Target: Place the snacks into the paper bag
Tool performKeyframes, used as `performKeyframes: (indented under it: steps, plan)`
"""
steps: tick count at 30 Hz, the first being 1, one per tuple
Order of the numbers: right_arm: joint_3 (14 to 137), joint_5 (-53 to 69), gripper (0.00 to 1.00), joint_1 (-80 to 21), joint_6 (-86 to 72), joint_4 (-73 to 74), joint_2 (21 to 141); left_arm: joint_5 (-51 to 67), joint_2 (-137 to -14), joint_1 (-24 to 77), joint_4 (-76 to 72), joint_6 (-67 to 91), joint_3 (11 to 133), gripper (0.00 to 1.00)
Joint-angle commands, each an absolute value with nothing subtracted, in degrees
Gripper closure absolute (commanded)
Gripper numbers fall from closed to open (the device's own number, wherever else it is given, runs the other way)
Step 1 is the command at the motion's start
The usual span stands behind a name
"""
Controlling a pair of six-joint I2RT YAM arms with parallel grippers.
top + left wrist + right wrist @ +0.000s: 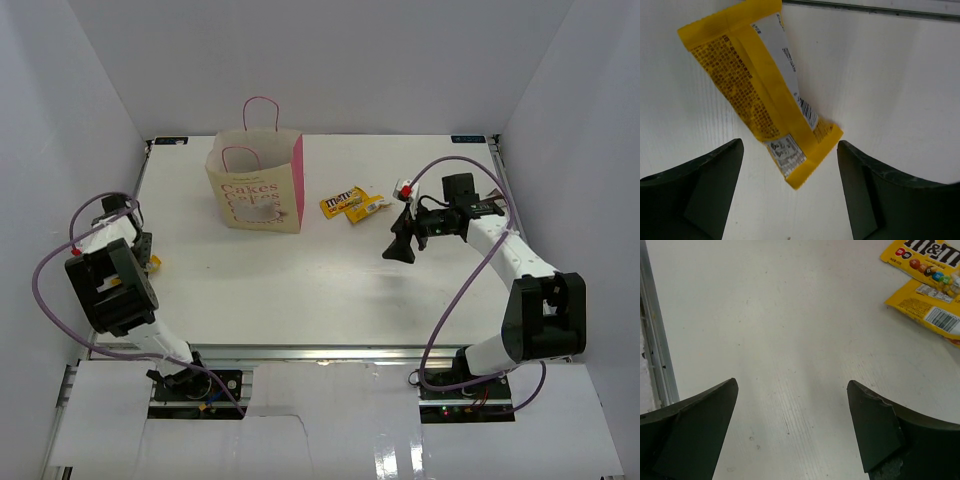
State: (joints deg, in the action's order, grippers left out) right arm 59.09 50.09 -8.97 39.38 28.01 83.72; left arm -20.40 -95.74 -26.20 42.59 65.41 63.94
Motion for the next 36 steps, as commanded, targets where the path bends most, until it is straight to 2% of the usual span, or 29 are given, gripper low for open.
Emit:
performKeyframes:
  steps: [1,2,6,7,11,13,16,20,21,24,28,32,36]
  plan:
    - [58.5,54.1,0.05,-8.5,47.6,33.6,82.6,-23.1,-98.6,-26.9,41.2,64.6,66.0,0.15]
    - [58.5,54.1,0.05,-8.4,48.9,35.4,82.7,-23.1,-99.3,-27.2,40.7,63.5,65.9,0.16]
    - [58.4,54.9,0.07,-7.7,50.2,38.0,82.7,-22.0,-101.9,-27.8,38.7,61.8,65.2,0.31]
    - [58.4,55.1,0.08,-7.5,50.3,38.3,82.7,-21.2,-101.3,-27.9,38.1,61.5,64.8,0.41]
    - [58.2,56.1,0.09,-7.3,50.7,39.6,82.2,-19.0,-97.3,-27.8,34.0,58.5,61.3,0.61]
    - [58.1,57.0,0.09,-7.2,51.2,40.6,82.1,-17.5,-95.0,-27.8,32.8,57.0,60.1,0.64]
    - [58.1,57.5,0.11,-7.0,51.1,41.1,82.2,-14.7,-89.1,-27.6,29.6,53.6,57.6,0.74]
    - [59.1,57.5,0.12,-6.9,50.6,41.2,82.8,-4.8,-80.6,-26.5,23.4,48.4,55.4,0.86]
    - [59.4,57.6,0.12,-6.9,50.6,41.3,83.1,2.2,-77.3,-26.3,19.1,47.0,54.6,0.91]
    - [60.8,57.3,0.12,-6.8,50.6,41.6,83.8,15.7,-72.3,-24.6,7.7,43.6,54.0,0.92]
    - [61.6,57.1,0.12,-6.7,50.6,41.6,83.7,30.6,-73.1,-19.4,-4.7,38.4,58.7,0.92]
    - [60.9,57.1,0.13,-6.4,50.6,41.4,83.1,38.0,-78.6,-10.3,-4.7,27.6,71.7,0.92]
    - [59.5,56.7,0.13,-6.2,50.7,41.3,81.3,40.1,-82.6,-8.3,-2.9,25.8,77.8,0.92]
